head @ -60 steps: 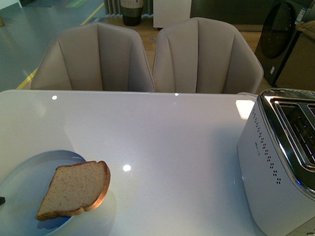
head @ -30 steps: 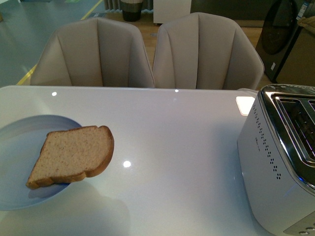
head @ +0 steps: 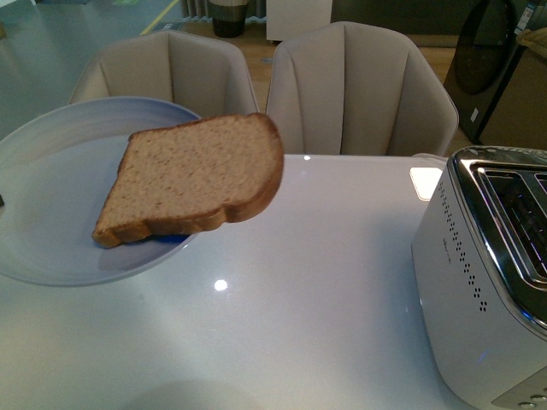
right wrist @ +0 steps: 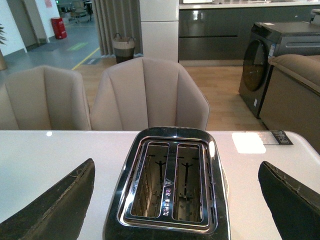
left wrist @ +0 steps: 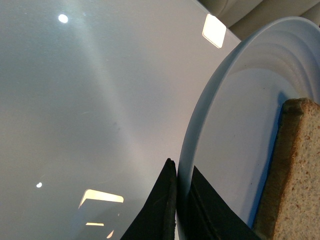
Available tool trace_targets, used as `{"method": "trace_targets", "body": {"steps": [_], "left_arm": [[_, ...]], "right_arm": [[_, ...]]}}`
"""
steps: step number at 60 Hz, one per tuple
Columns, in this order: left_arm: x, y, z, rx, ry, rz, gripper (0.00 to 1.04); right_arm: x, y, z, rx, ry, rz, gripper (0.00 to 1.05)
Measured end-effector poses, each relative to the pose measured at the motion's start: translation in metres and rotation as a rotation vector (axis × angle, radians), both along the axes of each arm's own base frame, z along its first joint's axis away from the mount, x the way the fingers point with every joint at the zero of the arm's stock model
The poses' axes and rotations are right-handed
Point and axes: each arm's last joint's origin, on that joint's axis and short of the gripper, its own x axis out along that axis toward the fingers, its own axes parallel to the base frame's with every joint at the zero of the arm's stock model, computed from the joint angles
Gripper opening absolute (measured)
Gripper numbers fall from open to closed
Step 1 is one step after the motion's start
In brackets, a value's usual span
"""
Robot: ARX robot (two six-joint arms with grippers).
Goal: Left arm holds plate, right arm toasts bread
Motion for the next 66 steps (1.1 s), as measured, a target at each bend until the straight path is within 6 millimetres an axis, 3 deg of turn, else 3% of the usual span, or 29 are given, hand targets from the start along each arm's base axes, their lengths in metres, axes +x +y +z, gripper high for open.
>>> {"method": "trace_targets", "body": {"steps": [16, 36, 47, 66], "left_arm": [[-0.005, -0.061, 0.033, -0.025, -0.017, -0.057, 0.03], [-0.012, -0.115, 0.040, -0.050, 0.005, -0.124, 0.03], [-0.014, -0.128, 0.040, -0.058, 0.015, -0.142, 0.03], [-0.014, -0.128, 0.040, -0.059, 0.016, -0.131, 0.03]], "right_arm": [[0.000, 0.000, 0.000, 0.000, 0.000, 0.000, 0.96], [0.000, 0.000, 0.000, 0.000, 0.000, 0.000, 0.96], [0.000, 0.000, 0.000, 0.000, 0.000, 0.000, 0.96], [0.000, 0.000, 0.000, 0.000, 0.000, 0.000, 0.96]]}}
